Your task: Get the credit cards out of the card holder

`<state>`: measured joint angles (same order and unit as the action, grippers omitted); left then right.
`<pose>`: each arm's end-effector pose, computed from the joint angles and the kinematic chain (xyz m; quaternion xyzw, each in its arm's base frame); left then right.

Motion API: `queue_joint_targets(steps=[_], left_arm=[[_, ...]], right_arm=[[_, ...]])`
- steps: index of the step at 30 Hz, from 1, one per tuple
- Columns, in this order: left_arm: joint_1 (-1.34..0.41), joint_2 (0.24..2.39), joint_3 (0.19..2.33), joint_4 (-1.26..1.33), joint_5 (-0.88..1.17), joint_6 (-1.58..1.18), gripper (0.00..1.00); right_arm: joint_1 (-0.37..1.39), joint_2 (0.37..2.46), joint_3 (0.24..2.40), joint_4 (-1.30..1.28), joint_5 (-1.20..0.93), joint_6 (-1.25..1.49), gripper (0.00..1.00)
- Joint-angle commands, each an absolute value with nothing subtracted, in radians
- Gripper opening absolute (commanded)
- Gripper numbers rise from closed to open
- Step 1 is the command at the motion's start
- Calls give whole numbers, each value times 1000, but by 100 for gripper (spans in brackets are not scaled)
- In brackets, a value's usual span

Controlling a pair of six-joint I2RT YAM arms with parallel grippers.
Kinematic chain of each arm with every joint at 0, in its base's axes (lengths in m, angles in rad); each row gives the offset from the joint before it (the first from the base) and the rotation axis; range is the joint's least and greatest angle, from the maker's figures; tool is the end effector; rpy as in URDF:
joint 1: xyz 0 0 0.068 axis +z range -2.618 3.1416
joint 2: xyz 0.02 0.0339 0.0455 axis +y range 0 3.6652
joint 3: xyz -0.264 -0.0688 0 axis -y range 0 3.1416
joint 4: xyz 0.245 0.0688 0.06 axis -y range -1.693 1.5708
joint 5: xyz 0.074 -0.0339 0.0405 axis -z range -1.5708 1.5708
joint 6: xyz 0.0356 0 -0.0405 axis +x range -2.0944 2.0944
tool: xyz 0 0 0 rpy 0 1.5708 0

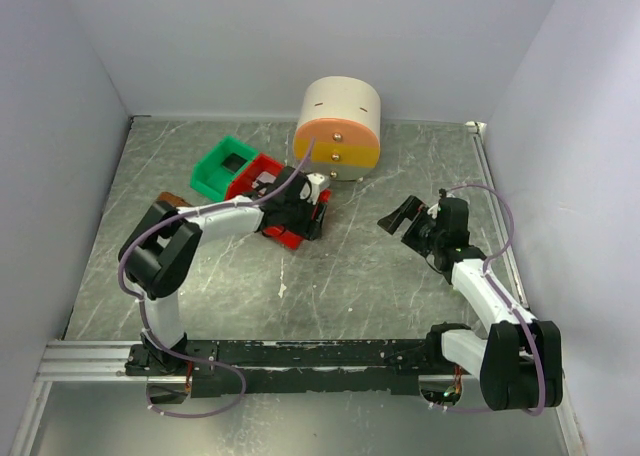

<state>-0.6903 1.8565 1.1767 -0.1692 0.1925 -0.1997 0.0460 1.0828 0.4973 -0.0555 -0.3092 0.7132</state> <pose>0.3000 -0.2565 0.1777 0.2591 0.8951 -0.2325 0.2785 0.2193 0.0209 0.1968 0.2240 0.8571 0.2920 0.3604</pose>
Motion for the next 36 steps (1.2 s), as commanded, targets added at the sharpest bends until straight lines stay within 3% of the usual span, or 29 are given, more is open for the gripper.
queue_joint_targets(steps=[1,23,28,36], left_arm=[[-776,1815,1161,-109,190,-317,68],[-974,2081,1478,48,207,-542,76],[-974,1999,1427,37,185,-518,79],[-972,1642,1150,-27,12,-434,89]], right_arm=[[43,1103,511,-30,-350,708,100],[43,1098,582,-203,-214,635,100],[42,1086,595,-231,-224,609,100],[75,1085,600,-174,-381,574,100]])
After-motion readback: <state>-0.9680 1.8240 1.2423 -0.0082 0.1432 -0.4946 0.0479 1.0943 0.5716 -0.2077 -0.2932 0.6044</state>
